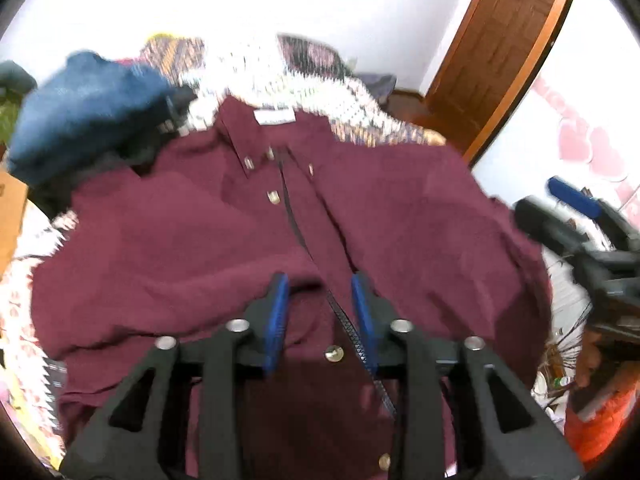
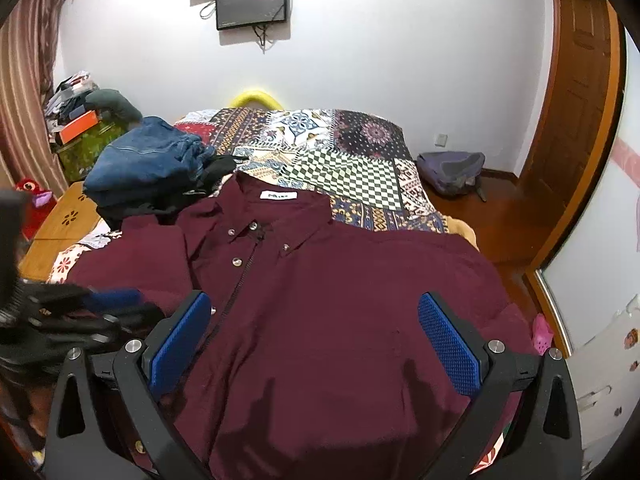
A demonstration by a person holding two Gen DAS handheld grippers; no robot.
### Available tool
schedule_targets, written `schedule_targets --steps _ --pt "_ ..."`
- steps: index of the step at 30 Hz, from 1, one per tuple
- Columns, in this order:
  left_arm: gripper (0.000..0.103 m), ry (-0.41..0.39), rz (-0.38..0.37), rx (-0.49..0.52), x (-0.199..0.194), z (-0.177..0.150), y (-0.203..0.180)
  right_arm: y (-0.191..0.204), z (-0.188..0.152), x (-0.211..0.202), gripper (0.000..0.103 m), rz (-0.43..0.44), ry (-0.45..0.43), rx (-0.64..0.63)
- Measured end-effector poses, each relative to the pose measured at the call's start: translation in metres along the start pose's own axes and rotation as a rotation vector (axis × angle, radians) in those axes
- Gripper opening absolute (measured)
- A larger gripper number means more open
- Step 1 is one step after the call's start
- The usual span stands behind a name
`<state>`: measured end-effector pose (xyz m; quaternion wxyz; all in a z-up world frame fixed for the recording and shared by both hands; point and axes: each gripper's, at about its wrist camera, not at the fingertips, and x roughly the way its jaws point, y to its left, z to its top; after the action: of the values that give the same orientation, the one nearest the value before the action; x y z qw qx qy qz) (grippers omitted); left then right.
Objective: Fold large clothes
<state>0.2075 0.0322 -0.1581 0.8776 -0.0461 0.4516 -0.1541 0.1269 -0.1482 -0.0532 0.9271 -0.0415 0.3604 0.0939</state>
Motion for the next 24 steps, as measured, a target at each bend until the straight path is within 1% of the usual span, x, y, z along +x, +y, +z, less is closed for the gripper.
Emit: schedule_targets --steps 2,4,6,9,11,13,16,20,22,24 --pt "0.053 -0.074 0.024 -0.004 -0.026 0.003 0.006 0.005 0.003 -0.002 0.103 0.006 -0.006 -0.011" --pt "0.054 -0.138 0.048 -0.014 -0.052 0.005 0.015 0.011 0.005 -0.001 0.103 0.01 -0.009 -0.02" --pt "0.06 -0.195 0.089 -0.037 -0.075 0.006 0.03 0.019 0.007 -0.001 0.103 0.013 -0.012 -0.035" --pt "0.066 -0.26 0.173 -0.079 -0.101 0.001 0.056 0.034 0.013 -0.001 0.103 0.021 -0.019 -0.077" --pt "0.067 -0.283 0.22 -0.109 -0.113 -0.005 0.074 0.047 0.017 -0.002 0.103 0.031 -0.027 -0.112" --pt "0.068 -0.292 0.281 -0.147 -0.123 -0.014 0.097 0.063 0.023 -0.002 0.103 0.051 -0.039 -0.156" --pt "0.068 -0.286 0.352 -0.203 -0.132 -0.03 0.129 0.09 0.03 0.0 0.103 0.093 -0.042 -0.226" --pt "0.068 -0.262 0.394 -0.266 -0.136 -0.054 0.163 0.128 0.034 0.013 0.103 0.145 -0.022 -0.325" --pt "0.068 -0.251 0.421 -0.286 -0.137 -0.067 0.175 0.153 0.033 0.023 0.103 0.176 0.008 -0.403" --pt "0.068 -0.241 0.429 -0.301 -0.136 -0.076 0.185 0.175 0.03 0.035 0.103 0.205 0.036 -0.474"
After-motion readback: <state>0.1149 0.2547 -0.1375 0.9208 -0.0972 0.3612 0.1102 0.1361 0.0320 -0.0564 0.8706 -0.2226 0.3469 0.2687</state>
